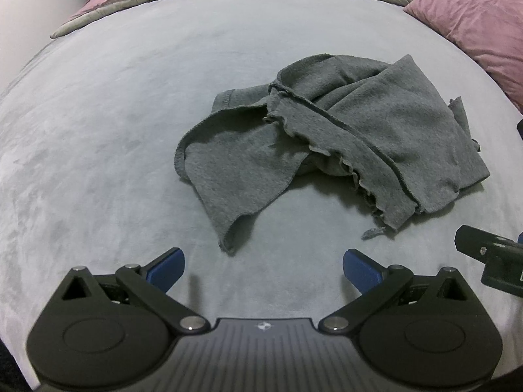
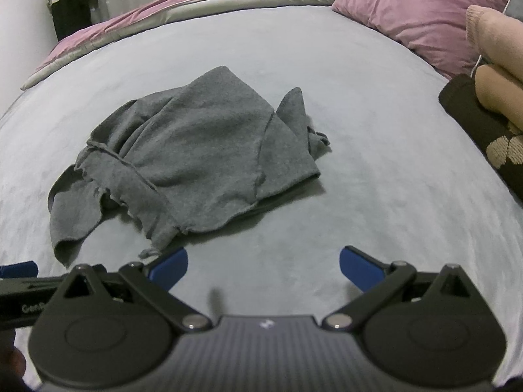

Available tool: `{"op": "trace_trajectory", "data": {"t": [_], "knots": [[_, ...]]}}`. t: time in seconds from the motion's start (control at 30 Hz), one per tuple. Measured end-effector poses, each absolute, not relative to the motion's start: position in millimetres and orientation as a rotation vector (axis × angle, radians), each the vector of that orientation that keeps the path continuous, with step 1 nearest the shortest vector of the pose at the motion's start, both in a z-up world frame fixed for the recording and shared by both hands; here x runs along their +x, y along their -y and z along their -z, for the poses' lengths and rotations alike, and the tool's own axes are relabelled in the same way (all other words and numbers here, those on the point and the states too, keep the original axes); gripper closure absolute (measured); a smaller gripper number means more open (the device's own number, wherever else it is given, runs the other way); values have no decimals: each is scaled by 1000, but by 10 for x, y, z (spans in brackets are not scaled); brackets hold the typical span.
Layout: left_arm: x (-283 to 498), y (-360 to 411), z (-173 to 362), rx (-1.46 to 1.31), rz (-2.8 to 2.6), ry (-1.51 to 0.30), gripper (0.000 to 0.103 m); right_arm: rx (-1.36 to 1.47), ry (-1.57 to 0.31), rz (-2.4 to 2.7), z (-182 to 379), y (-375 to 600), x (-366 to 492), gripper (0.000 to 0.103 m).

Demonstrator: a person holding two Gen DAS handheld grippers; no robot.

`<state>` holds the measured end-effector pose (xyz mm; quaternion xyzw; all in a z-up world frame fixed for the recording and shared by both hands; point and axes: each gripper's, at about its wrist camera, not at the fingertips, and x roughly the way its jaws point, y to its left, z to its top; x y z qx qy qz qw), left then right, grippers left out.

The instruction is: Fold clothes

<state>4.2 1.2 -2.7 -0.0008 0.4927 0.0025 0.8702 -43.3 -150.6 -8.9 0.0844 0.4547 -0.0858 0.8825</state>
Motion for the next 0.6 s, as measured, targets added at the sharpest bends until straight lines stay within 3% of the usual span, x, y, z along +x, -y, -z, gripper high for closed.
{"op": "trace_trajectory", "data": {"t": [0.6], "knots": [[36, 6, 15, 1, -8, -1030, 0, 175, -959, 179, 119, 1519, -424, 0]]}}
